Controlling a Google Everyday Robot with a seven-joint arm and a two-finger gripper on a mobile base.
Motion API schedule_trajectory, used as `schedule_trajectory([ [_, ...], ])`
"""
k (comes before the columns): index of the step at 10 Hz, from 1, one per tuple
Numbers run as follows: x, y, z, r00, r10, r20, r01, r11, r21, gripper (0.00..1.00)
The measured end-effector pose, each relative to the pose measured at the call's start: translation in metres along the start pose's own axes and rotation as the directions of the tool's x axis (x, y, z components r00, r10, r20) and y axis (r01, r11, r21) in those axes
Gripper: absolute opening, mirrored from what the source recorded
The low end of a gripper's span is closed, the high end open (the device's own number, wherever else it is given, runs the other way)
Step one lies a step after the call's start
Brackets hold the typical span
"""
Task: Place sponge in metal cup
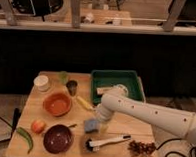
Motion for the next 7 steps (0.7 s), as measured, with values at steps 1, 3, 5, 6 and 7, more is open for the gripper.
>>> schedule_trajectory([
  [1,-0.002,-0.002,0.003,1.000,-0.002,0.017,0.002,1.000,-0.003,0.80],
  [3,-0.003,-0.005,0.011,0.999,0.002,0.054,-0.001,1.000,-0.011,0.80],
  [5,0.000,-0.005,0.016,0.997,0.014,0.075,-0.013,1.000,-0.022,0.80],
  [6,0.001,-0.005,0.018,0.997,0.018,0.076,-0.016,1.000,-0.026,0.80],
  [7,0.002,-0.003,0.020,0.997,0.020,0.071,-0.017,0.999,-0.034,0.80],
])
